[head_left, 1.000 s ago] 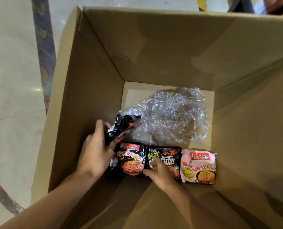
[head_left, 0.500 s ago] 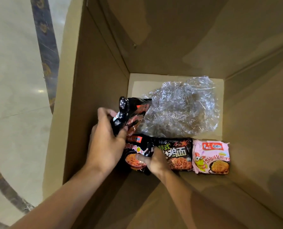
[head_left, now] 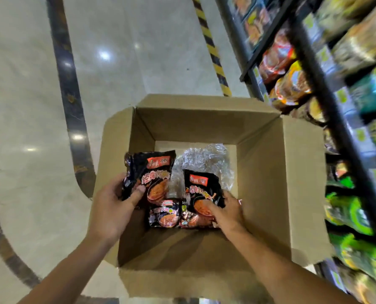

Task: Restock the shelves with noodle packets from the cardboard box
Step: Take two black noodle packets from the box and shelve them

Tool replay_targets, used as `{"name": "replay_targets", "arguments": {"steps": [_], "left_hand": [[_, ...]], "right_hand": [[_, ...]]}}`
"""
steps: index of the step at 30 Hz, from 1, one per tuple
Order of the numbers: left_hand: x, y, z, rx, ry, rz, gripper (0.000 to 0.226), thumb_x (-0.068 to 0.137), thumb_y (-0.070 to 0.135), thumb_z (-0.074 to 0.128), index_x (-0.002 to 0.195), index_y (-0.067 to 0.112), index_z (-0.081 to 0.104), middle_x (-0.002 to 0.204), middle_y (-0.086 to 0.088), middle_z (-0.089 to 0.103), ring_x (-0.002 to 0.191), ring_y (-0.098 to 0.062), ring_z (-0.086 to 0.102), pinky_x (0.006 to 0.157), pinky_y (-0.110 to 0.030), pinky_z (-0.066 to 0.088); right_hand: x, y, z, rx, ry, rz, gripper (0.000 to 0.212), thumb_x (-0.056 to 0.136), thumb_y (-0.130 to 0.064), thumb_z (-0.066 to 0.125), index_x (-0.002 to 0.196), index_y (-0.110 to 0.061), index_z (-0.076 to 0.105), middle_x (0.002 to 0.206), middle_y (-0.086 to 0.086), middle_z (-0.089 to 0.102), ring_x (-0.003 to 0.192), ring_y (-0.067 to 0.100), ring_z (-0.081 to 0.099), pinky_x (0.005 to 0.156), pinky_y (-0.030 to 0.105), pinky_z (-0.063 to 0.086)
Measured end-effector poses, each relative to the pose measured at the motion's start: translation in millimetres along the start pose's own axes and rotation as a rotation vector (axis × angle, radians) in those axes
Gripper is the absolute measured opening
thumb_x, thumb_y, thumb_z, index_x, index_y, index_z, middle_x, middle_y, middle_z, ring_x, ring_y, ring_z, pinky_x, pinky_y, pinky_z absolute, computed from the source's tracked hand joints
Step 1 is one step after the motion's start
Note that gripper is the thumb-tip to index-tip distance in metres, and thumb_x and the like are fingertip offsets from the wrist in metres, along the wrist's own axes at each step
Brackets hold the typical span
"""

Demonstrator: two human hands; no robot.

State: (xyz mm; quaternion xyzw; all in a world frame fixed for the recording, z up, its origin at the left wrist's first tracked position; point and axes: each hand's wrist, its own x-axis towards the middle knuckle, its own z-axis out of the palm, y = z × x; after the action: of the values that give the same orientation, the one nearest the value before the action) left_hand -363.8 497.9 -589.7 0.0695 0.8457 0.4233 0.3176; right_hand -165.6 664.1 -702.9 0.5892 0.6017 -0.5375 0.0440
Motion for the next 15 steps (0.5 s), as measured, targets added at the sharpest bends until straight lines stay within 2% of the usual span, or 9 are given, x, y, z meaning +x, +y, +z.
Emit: {"name": "replay_targets", "arguments": {"steps": [3, 5, 7, 9, 10, 13, 15], "left_hand": [[-29.9, 69.4, -48.7, -0.052, -0.028, 0.009, 0.029, 0.088, 0.019, 0.071, 0.115, 0.031, 0.067, 0.106, 0.008, 0.074, 0.099, -0.008, 0.069, 0.087, -0.037, 0.057], [-49.7, 118.2, -79.1, -0.065, -0.033, 0.048, 0.033, 0.088, 0.017, 0.072, 0.12, 0.022, 0.065, 0.111, 0.001, 0.072, 0.104, -0.015, 0.068, 0.084, -0.031, 0.056], [-69.7, 163.9, -106.4, -0.074, -0.045, 0.1, 0.034, 0.088, 0.019, 0.072, 0.122, 0.021, 0.064, 0.112, 0.001, 0.072, 0.106, -0.018, 0.068, 0.087, -0.034, 0.056], [-92.4, 208.1, -129.9, -0.08, -0.051, 0.175, 0.039, 0.088, 0.022, 0.073, 0.126, 0.018, 0.064, 0.114, 0.0, 0.071, 0.107, -0.017, 0.067, 0.09, -0.038, 0.056], [-104.6, 228.0, -140.4, -0.082, -0.057, 0.219, 0.04, 0.088, 0.023, 0.073, 0.127, 0.018, 0.063, 0.115, 0.0, 0.071, 0.106, -0.015, 0.067, 0.09, -0.036, 0.055], [-141.6, 278.7, -166.1, -0.096, -0.081, 0.343, 0.038, 0.089, 0.022, 0.071, 0.127, 0.021, 0.063, 0.114, 0.005, 0.071, 0.106, -0.009, 0.066, 0.083, -0.021, 0.053], [-167.2, 309.7, -177.0, -0.092, -0.106, 0.428, 0.037, 0.09, 0.023, 0.071, 0.126, 0.023, 0.062, 0.112, 0.011, 0.07, 0.104, -0.003, 0.066, 0.079, -0.014, 0.053]], "right_hand": [[-54.4, -59.7, -57.8, 0.029, 0.057, -0.058, 0.027, 0.076, -0.023, 0.085, 0.089, -0.035, 0.065, 0.085, -0.015, 0.072, 0.087, 0.012, 0.071, 0.078, 0.032, 0.057], [-95.5, -105.0, -94.0, 0.07, 0.064, -0.087, 0.022, 0.079, -0.023, 0.083, 0.095, -0.03, 0.068, 0.088, -0.009, 0.073, 0.088, 0.014, 0.071, 0.069, 0.026, 0.057], [-137.5, -147.1, -126.9, 0.118, 0.075, -0.13, 0.025, 0.083, -0.028, 0.08, 0.105, -0.021, 0.07, 0.095, -0.003, 0.073, 0.091, 0.014, 0.07, 0.06, 0.016, 0.052], [-181.0, -185.2, -160.0, 0.145, 0.111, -0.19, 0.02, 0.086, -0.033, 0.077, 0.099, -0.022, 0.068, 0.09, -0.004, 0.072, 0.087, 0.013, 0.068, 0.063, 0.016, 0.048], [-203.9, -201.4, -176.2, 0.139, 0.134, -0.218, 0.018, 0.087, -0.034, 0.075, 0.093, -0.02, 0.067, 0.084, -0.003, 0.07, 0.083, 0.013, 0.066, 0.063, 0.017, 0.046], [-267.4, -236.9, -218.1, 0.224, 0.164, -0.29, 0.027, 0.09, -0.03, 0.073, 0.093, -0.005, 0.064, 0.087, 0.017, 0.069, 0.082, 0.022, 0.067, 0.068, 0.027, 0.052], [-305.6, -248.2, -242.6, 0.298, 0.202, -0.352, 0.028, 0.089, -0.031, 0.074, 0.095, -0.005, 0.065, 0.092, 0.016, 0.072, 0.09, 0.025, 0.072, 0.078, 0.033, 0.058]]}}
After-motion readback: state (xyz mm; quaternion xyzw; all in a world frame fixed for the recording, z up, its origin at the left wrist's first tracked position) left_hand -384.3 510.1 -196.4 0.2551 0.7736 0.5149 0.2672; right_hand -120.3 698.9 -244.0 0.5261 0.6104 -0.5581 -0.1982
